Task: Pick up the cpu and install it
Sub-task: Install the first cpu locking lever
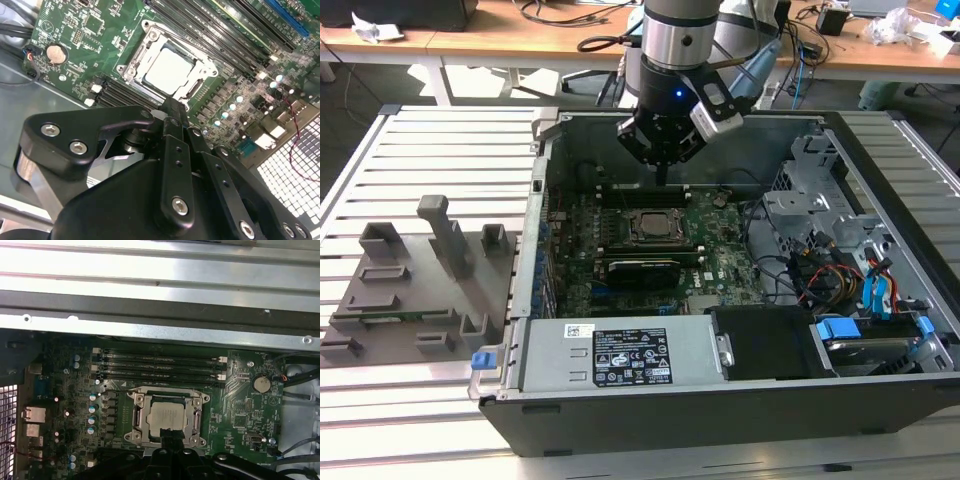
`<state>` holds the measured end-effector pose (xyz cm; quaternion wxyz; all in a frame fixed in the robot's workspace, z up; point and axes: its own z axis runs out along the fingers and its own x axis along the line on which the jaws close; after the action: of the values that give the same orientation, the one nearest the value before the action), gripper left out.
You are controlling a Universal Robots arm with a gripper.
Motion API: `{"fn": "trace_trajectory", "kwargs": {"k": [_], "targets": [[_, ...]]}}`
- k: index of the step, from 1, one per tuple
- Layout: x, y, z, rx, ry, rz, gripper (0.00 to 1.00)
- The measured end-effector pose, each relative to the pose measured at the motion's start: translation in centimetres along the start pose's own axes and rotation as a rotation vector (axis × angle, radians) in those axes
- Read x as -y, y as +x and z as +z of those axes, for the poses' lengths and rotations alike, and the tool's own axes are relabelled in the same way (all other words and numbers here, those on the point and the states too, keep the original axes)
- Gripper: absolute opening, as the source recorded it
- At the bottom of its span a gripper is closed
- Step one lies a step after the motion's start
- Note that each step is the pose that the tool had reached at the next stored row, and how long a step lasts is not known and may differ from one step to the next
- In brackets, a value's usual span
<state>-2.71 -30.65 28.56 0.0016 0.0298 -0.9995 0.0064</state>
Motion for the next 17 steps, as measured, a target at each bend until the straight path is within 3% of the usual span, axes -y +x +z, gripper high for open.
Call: {"fn": "trace_trajectory", "kwargs": {"k": [14, 15, 16, 17], "targets": [[-0.08, 1.33, 0.01, 0.0, -0.0001, 0.0, 0.11], [-0.1, 1.61, 0.03, 0.0, -0.0001, 0.0, 0.11], [-0.18, 2.48, 0.07, 0.0, 0.0, 0.0, 0.11], [-0.9, 3.48, 0.12, 0.0, 0.0001, 0.0, 0.11]]}}
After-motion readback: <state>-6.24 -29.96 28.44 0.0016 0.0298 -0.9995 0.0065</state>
